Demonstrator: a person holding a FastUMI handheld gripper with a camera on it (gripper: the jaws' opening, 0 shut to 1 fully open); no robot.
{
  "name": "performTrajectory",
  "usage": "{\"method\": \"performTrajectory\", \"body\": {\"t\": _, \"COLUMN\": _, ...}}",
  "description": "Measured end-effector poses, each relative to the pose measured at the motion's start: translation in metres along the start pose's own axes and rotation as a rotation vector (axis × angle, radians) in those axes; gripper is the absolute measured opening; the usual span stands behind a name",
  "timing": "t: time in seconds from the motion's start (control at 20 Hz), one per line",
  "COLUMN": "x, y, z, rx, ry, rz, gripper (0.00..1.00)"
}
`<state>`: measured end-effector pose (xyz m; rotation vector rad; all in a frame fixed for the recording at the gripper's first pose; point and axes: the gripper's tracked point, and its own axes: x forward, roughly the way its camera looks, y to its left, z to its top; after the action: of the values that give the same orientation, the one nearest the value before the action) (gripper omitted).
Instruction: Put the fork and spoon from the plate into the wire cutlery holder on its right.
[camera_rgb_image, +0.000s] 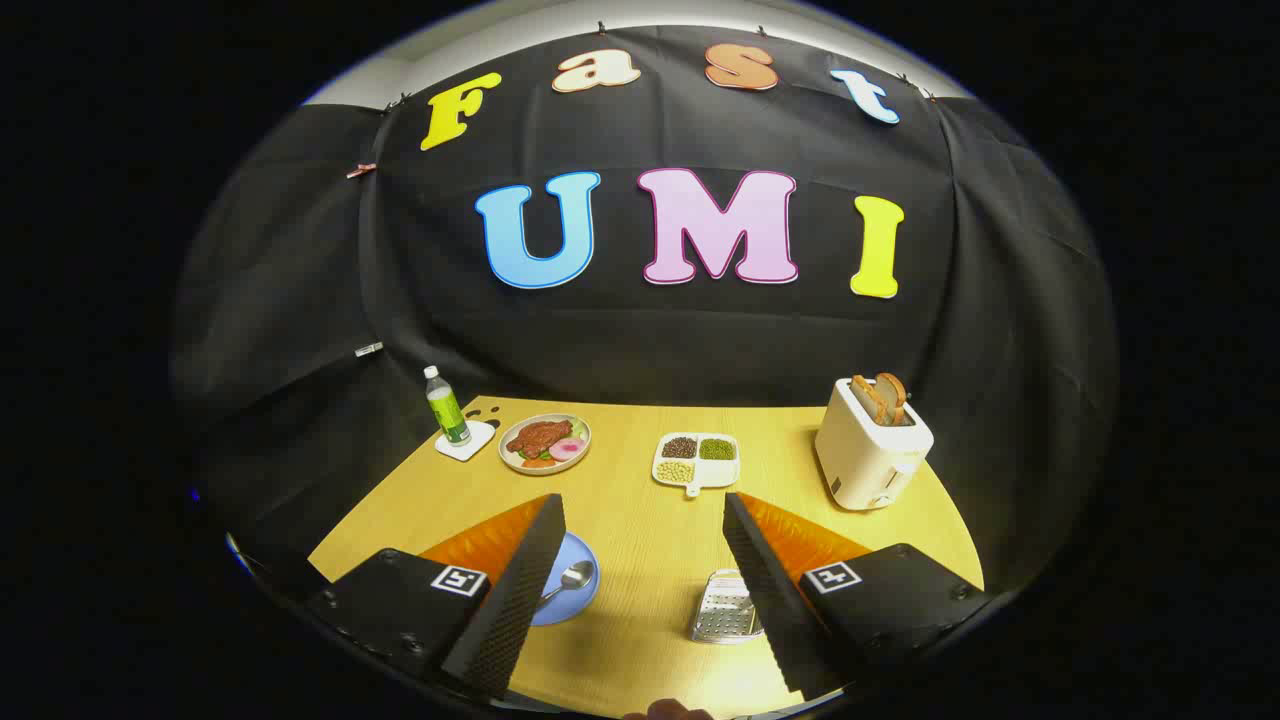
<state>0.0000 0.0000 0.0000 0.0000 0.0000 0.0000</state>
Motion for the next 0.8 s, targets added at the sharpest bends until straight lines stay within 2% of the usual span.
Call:
{"method": "performTrajectory", "body": {"t": 0.45, "x": -0.003, "y": -0.016, "z": -0.002, "rx": 0.044, "ry": -0.004, "rz": -0.053, "gripper": 0.99}}
{"method": "performTrajectory", "body": {"t": 0.8, "x": -0.005, "y": -0.036, "z": 0.004, "rx": 0.063, "ry": -0.033, "rz": -0.135, "gripper": 0.99}}
